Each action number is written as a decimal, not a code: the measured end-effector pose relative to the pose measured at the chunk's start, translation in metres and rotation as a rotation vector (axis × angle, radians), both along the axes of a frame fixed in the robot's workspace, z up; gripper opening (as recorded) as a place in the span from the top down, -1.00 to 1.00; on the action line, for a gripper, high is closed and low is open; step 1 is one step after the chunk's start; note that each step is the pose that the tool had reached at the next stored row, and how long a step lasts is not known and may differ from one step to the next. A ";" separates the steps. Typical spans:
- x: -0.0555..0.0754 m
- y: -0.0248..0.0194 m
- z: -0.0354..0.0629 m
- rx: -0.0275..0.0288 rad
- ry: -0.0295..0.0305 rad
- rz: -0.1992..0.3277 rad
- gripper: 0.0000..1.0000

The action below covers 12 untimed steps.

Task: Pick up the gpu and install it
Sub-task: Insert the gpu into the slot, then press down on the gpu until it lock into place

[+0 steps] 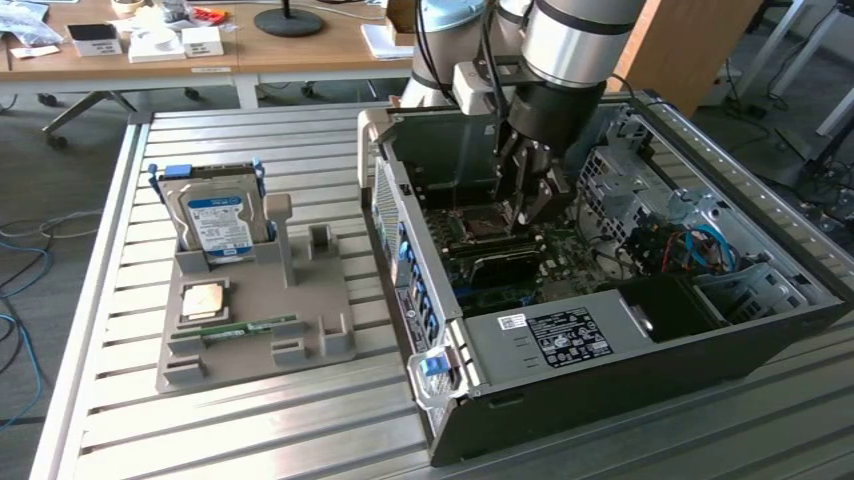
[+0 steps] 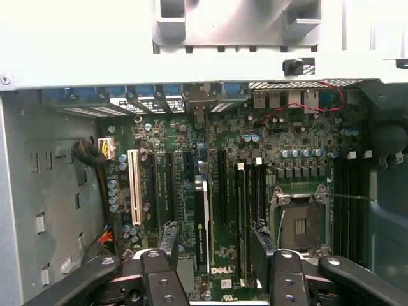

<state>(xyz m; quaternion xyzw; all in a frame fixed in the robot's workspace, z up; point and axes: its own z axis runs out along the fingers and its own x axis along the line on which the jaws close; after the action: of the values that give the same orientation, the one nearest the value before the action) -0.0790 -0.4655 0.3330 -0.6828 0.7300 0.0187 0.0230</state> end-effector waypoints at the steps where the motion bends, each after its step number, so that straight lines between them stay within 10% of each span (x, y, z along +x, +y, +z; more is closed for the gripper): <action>1: 0.000 0.0000 0.0000 0.0000 0.0000 0.000 -0.15; 12: 0.000 0.0000 0.0017 -0.0002 0.0001 0.000 -0.15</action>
<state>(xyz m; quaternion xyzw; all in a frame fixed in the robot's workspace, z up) -0.0790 -0.4655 0.3347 -0.6828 0.7300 0.0186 0.0229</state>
